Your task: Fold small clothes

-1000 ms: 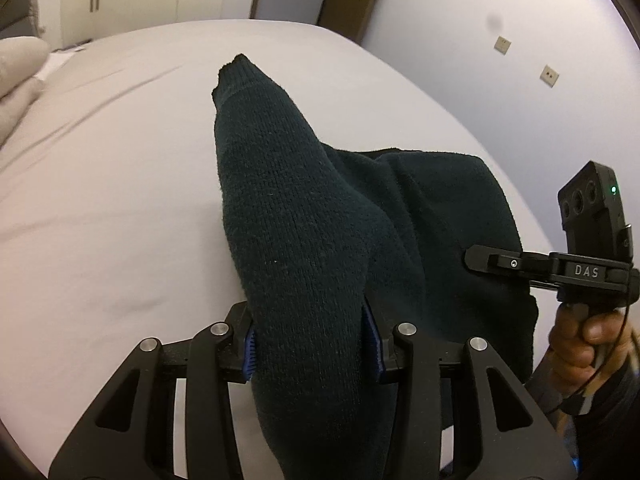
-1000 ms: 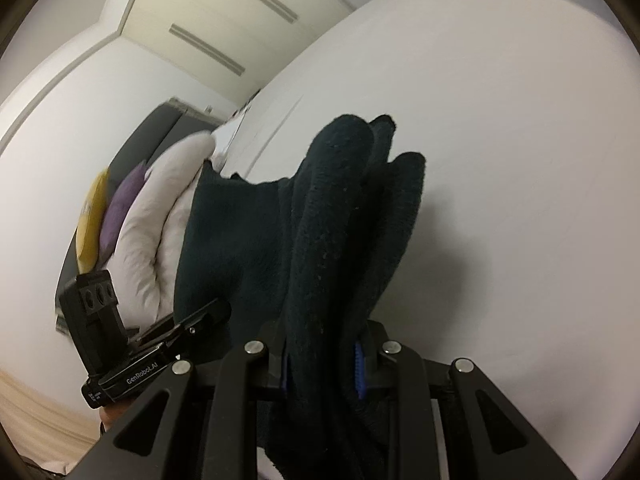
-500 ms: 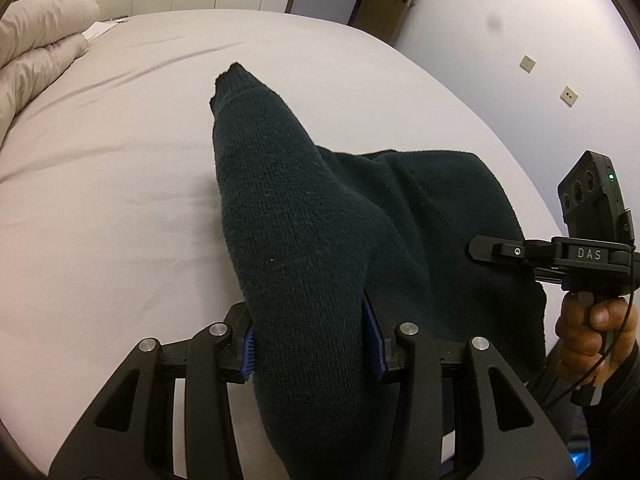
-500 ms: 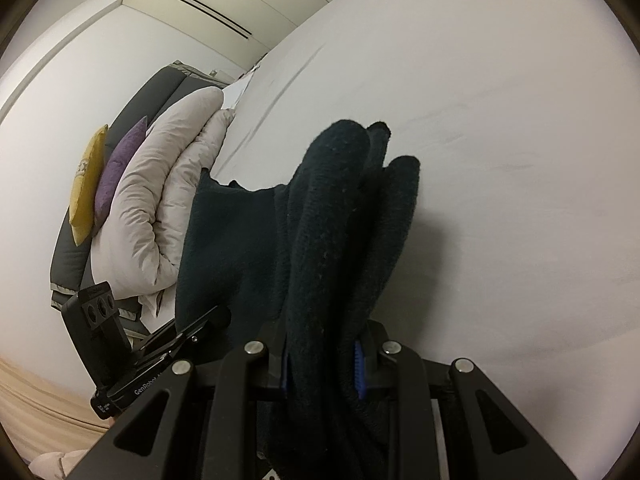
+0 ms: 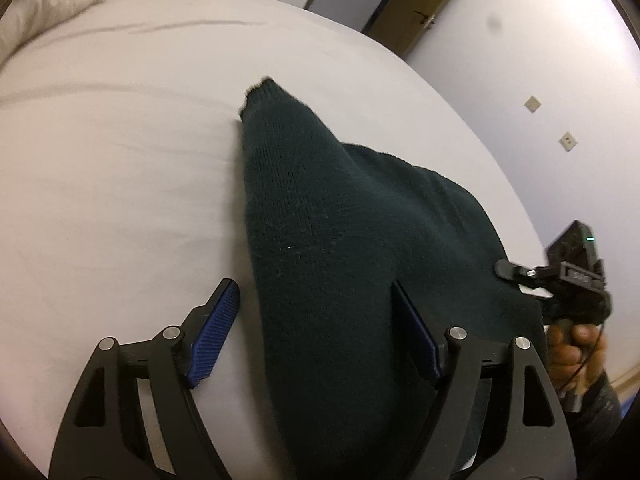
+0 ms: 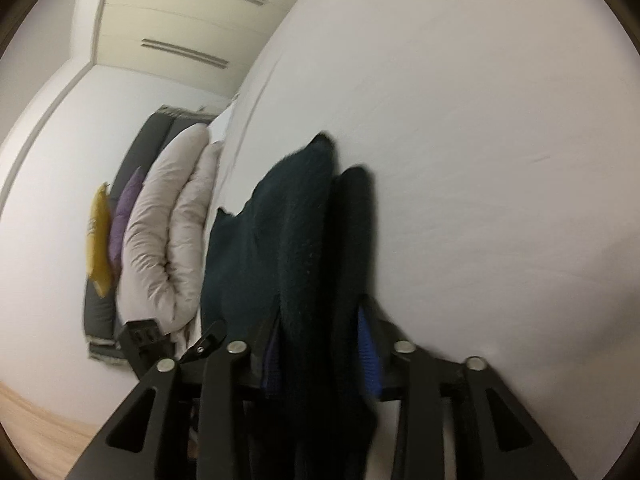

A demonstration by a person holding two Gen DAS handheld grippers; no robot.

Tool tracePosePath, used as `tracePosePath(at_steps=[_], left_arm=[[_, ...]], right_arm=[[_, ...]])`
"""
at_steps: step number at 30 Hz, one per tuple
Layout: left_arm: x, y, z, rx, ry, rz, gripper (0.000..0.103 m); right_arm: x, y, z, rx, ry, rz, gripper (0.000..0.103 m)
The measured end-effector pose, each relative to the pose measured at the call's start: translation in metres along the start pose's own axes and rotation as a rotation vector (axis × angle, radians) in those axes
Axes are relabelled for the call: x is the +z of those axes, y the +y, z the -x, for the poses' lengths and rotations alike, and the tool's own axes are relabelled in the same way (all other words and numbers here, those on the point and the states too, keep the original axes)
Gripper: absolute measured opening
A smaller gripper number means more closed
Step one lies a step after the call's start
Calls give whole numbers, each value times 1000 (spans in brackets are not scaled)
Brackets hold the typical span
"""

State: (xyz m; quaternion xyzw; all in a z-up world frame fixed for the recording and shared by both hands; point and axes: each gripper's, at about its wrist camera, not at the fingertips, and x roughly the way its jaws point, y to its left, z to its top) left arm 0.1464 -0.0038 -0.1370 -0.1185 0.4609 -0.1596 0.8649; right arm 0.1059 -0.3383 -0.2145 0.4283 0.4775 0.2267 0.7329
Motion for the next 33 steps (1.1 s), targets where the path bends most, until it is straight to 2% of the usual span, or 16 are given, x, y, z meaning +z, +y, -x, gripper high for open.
tracePosePath(at_steps=[3, 4, 7, 10, 11, 14, 16, 17, 20, 22, 24, 25, 27, 29, 31, 33], left_arm=[[-1, -16, 26, 145, -66, -40, 78], [-2, -21, 34, 184, -95, -52, 78], [-8, -35, 58, 227, -162, -80, 78], [-21, -58, 52, 248, -147, -148, 78], [-26, -67, 43, 265, -125, -173, 78], [-54, -42, 39, 279, -67, -195, 78], [-65, -34, 33, 271, -60, -173, 79], [-67, -31, 31, 258, -67, -144, 85], [-67, -22, 23, 242, -53, -69, 98], [-66, -22, 26, 255, -57, -76, 98], [-69, -28, 36, 305, -87, -95, 97], [-68, -32, 43, 334, -109, -108, 97], [-73, -49, 62, 402, -177, -148, 97], [-76, -61, 80, 441, -235, -175, 97], [-82, -78, 101, 496, -303, -188, 97], [-83, -88, 124, 529, -386, -204, 99]], right_arm=[[-5, 10, 28, -108, -60, 43, 49], [-7, 17, 38, -105, -80, 54, 49], [-18, 40, 55, 19, -103, 113, 48], [-34, 63, 39, 120, -31, 198, 47], [-37, 64, 32, 124, -10, 210, 47], [-45, 53, 4, 92, 55, 187, 47], [-47, 36, -1, 74, 61, 161, 30], [-45, 26, 0, 85, 58, 136, 26], [-44, -6, 9, 186, 36, 36, 15], [-46, -21, 13, 198, 22, 8, 0], [-48, -28, 17, 210, 9, -8, 0], [-51, -27, 23, 209, -3, -7, 2], [-55, -18, 36, 175, -25, 45, 20], [-63, 1, 53, 115, -58, 140, 49], [-70, 17, 73, 41, -114, 205, 68], [-78, 36, 97, -25, -193, 283, 70]])
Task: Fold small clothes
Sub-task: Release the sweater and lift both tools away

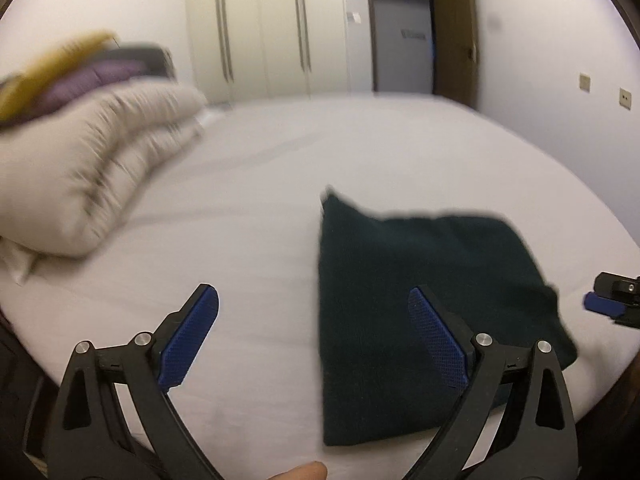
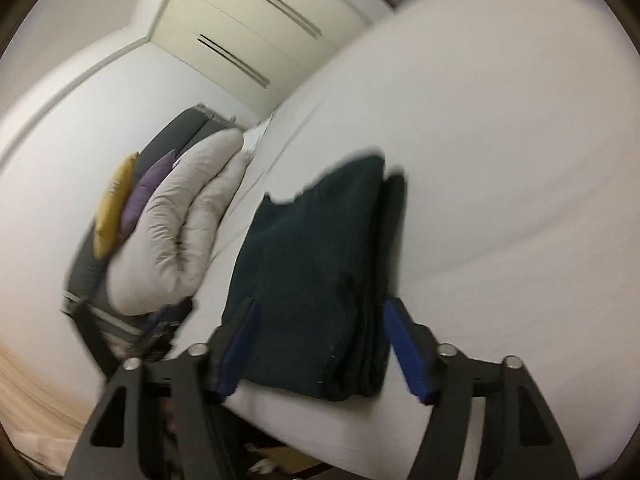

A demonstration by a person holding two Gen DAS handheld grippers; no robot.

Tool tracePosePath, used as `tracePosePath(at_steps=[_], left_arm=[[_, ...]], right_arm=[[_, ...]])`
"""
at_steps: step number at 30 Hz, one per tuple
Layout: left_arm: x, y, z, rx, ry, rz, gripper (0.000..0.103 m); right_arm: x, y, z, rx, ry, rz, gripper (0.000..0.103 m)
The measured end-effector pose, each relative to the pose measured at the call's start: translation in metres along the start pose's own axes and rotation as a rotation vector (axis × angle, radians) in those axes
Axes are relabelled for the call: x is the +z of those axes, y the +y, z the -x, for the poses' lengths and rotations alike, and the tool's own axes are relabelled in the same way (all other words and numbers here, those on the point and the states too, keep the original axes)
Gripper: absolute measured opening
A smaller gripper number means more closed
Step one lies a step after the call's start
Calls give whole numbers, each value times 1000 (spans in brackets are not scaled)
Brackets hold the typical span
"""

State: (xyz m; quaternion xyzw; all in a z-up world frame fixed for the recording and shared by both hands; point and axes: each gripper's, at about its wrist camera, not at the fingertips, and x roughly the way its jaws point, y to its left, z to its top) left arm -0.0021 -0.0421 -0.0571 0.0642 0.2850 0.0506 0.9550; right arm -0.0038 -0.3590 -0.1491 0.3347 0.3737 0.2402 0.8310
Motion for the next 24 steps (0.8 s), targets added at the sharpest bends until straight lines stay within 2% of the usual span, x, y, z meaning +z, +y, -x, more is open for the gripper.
tracePosePath(at_steps=[1, 2, 5, 7, 10, 11, 12, 14, 18, 20, 24], left_arm=[[9, -1, 13, 21, -45, -1, 101], [13, -3, 27, 38, -79, -6, 103], [28, -5, 59, 32, -120, -21, 103], [43, -5, 77, 65, -136, -15, 103], [54, -7, 104, 154, -166, -5, 103], [58, -6, 108, 142, -162, -8, 103], [61, -6, 115, 114, -138, -6, 103], [68, -3, 113, 111, -82, 9, 103], [66, 2, 107, 15, 77, 65, 103], [63, 4, 99, -46, 140, 97, 103], [55, 3, 82, -57, 201, 89, 103]], right_arm=[[1, 8, 9, -16, -22, 32, 74], [3, 18, 17, -32, -47, 66, 83], [4, 53, 51, -135, -166, 171, 103], [5, 73, 68, -181, -243, 218, 103], [8, 105, 87, -259, -313, 307, 103], [9, 116, 94, -282, -341, 344, 103], [9, 126, 99, -296, -366, 370, 103], [8, 143, 114, -313, -417, 416, 103], [8, 173, 133, -344, -494, 481, 103], [9, 187, 134, -350, -452, 520, 103], [8, 201, 116, -362, -293, 540, 103]])
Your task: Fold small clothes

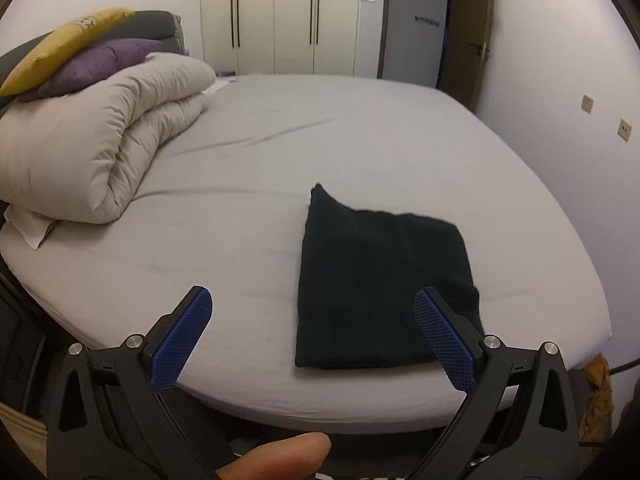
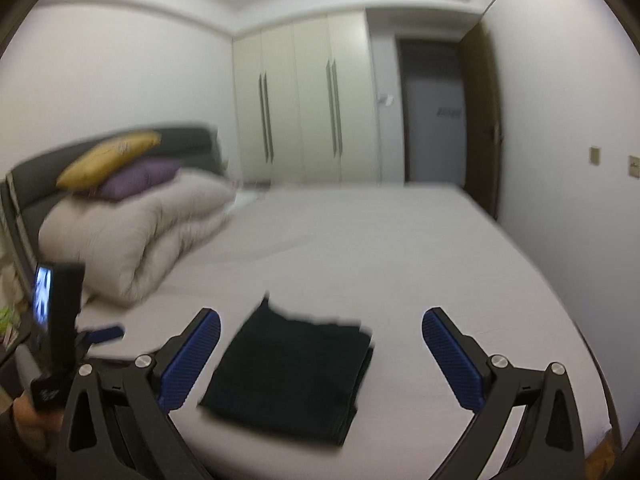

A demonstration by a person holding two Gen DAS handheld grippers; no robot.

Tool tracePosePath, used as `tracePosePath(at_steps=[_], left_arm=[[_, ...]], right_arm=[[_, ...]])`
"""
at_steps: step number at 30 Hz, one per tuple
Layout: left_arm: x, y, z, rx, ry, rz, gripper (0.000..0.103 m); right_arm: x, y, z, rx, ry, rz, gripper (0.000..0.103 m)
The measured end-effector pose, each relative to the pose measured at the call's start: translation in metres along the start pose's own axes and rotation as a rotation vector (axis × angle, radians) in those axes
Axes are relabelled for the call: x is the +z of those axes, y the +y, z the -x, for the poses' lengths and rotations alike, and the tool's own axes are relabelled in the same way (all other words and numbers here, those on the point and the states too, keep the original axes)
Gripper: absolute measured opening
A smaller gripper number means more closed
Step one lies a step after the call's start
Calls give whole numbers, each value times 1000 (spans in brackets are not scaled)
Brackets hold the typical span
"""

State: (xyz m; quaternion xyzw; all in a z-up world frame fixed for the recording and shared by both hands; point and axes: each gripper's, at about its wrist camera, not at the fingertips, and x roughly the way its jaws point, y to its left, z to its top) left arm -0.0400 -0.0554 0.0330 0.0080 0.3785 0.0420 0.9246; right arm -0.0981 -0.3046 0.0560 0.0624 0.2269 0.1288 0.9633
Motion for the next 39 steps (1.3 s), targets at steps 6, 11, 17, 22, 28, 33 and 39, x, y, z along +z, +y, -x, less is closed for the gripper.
tracePosePath(at_steps=[6, 11, 17, 22, 28, 33, 39], left_arm=[[-12, -1, -25, -38, 76, -15, 103], [-19, 2, -49, -32, 109, -12, 103], [-22, 5, -61, -27, 130, -3, 103], [-26, 7, -67, -38, 140, -3, 103], [-27, 10, -73, -43, 150, 0, 103], [-27, 10, -73, -44, 151, -2, 103], [-27, 14, -75, -48, 147, -6, 103]], right_arm=[[-13, 0, -39, 13, 267, -129, 103], [-23, -2, -53, -67, 313, -136, 103], [-37, -13, -67, -133, 383, -172, 103], [-42, -13, -71, -150, 399, -165, 103], [-47, -11, -77, -152, 417, -160, 103], [-49, -11, -79, -150, 428, -158, 103], [-50, -11, -79, -151, 430, -156, 103]])
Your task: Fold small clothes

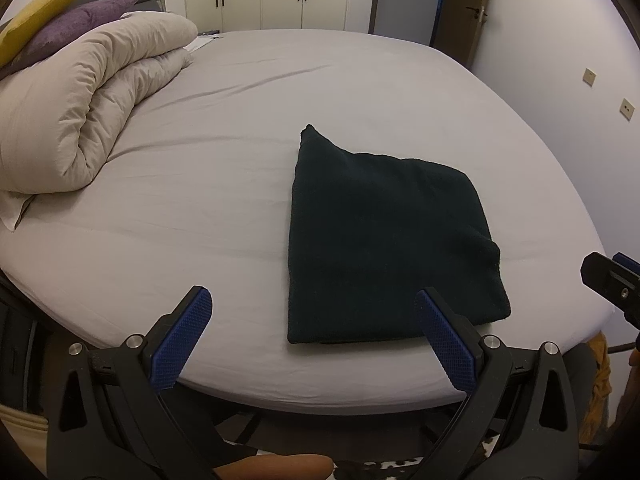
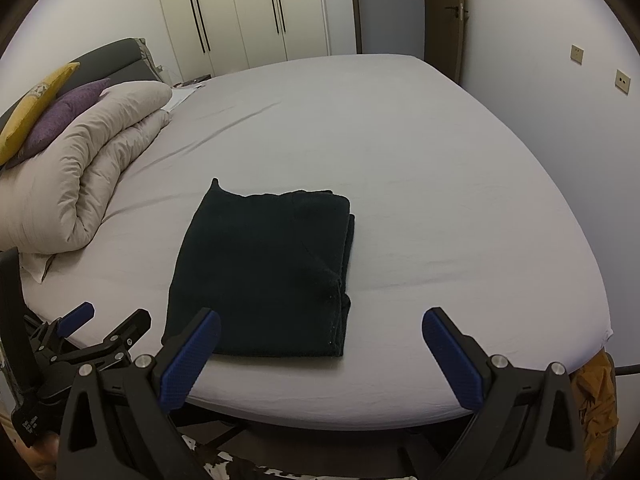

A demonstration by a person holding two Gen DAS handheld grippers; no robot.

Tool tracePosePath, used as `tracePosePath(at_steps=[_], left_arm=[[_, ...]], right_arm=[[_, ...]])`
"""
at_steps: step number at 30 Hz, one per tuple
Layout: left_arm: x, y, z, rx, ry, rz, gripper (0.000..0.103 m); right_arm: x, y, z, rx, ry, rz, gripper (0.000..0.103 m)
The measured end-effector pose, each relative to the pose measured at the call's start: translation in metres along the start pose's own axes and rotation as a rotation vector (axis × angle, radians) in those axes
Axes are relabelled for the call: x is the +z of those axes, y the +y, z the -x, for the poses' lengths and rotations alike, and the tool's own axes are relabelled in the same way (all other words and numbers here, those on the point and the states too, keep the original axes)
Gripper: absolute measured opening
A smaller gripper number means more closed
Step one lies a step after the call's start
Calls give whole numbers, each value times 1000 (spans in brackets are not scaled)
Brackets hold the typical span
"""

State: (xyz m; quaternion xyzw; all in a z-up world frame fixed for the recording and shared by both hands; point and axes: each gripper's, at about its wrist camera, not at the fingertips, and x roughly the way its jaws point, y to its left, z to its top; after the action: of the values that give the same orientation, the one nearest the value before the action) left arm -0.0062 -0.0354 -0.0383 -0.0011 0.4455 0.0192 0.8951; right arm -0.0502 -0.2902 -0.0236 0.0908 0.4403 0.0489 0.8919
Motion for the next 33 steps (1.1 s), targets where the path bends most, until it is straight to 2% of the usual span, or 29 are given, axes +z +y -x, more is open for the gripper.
tracePosePath(at_steps=[33], left_arm=[[4, 3, 5, 6, -15, 3, 103]], right_arm=[[-3, 10, 3, 5, -5, 22, 103]])
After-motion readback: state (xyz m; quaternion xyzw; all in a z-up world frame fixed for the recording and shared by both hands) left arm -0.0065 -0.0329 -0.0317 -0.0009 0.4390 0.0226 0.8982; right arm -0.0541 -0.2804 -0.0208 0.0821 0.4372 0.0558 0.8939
